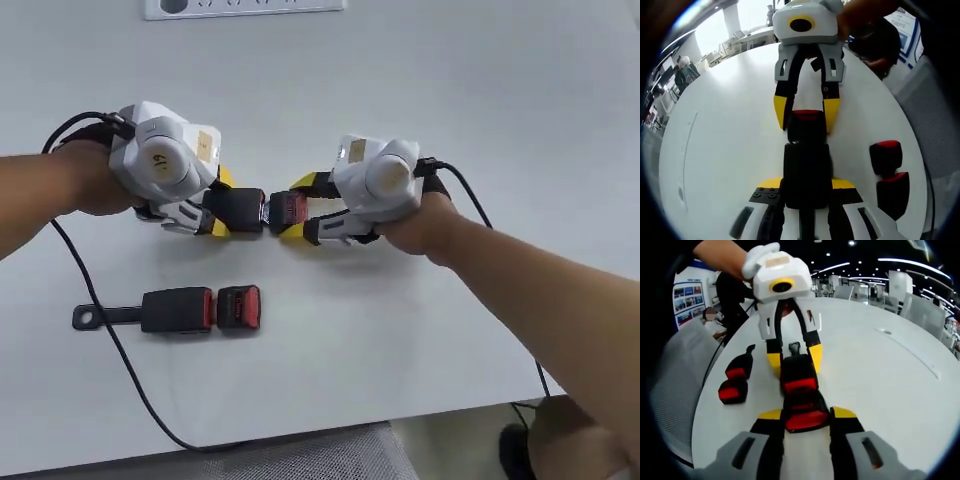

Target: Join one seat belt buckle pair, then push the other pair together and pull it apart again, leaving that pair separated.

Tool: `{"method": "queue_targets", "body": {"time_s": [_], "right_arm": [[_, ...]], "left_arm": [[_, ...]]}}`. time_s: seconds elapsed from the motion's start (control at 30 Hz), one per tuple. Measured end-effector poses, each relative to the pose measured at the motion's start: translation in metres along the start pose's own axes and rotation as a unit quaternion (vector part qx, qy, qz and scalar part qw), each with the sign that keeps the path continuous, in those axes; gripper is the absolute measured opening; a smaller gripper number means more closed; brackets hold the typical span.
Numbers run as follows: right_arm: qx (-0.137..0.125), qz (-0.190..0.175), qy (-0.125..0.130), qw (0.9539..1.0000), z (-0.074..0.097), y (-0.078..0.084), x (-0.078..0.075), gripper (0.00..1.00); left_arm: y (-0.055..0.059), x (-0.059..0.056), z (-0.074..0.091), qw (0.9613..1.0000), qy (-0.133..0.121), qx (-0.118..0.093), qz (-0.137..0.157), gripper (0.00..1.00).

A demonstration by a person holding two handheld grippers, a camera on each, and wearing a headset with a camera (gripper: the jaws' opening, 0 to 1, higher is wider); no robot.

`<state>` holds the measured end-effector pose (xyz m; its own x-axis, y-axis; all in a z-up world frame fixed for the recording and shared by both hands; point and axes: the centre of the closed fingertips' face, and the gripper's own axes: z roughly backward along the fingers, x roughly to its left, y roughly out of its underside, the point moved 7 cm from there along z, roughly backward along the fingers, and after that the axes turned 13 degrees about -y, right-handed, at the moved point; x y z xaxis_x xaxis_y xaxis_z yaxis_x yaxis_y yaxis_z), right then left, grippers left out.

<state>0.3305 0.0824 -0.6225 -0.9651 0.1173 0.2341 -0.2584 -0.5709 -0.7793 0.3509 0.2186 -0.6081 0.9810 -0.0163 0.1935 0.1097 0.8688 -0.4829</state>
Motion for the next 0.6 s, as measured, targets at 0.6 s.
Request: {"method": "queue_targets", "body": {"time_s": [0.6], "right_arm": [[0.0,0.001,0.005,1.0,-0.0027,0.0039,-0.0018,0.34]], "left_arm": [[0.0012,-0.0023,0.0005,1.0,0.0,-0.002,-0.004,0.34]]}}
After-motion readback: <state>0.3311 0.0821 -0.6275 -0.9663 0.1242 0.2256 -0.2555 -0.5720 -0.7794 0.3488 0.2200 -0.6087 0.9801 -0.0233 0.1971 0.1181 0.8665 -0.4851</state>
